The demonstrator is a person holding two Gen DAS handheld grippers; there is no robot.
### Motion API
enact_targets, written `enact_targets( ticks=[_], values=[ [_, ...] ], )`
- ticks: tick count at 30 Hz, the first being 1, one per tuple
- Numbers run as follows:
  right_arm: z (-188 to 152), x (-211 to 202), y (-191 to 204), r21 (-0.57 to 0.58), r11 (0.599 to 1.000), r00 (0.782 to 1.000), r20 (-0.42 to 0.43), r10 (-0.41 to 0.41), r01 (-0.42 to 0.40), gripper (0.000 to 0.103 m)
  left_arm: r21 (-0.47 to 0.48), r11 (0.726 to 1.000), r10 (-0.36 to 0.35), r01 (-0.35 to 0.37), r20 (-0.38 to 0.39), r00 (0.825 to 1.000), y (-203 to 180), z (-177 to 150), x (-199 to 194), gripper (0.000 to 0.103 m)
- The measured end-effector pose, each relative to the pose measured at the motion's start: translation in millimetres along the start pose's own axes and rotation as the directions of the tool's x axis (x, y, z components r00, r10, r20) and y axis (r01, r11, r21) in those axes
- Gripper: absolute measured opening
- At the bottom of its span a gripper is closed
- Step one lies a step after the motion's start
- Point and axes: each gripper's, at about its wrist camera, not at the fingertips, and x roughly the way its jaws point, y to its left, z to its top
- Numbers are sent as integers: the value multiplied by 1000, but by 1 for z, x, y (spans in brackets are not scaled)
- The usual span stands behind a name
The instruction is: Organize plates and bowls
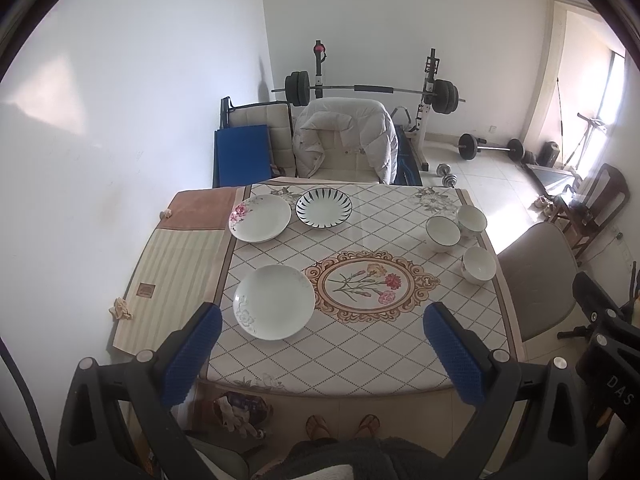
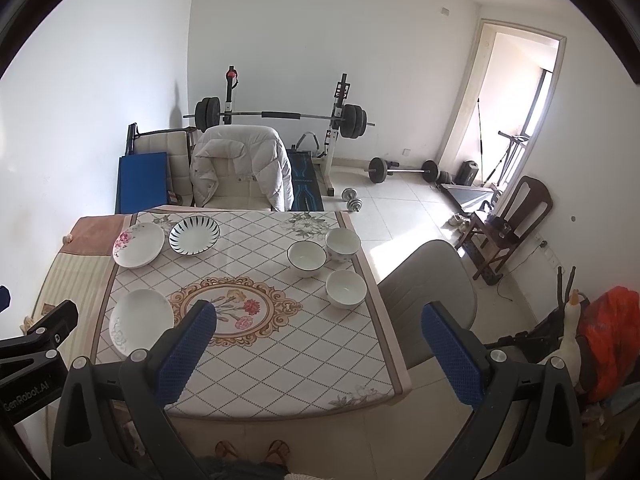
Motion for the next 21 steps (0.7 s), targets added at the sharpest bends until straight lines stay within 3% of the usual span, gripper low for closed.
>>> enact_targets(
  ticks=[21],
  values=[
    [5,18,6,7,1000,1000,-19,18,-18,103,-11,1000,11,-11,-4,1000,2,6,9,103]
  ],
)
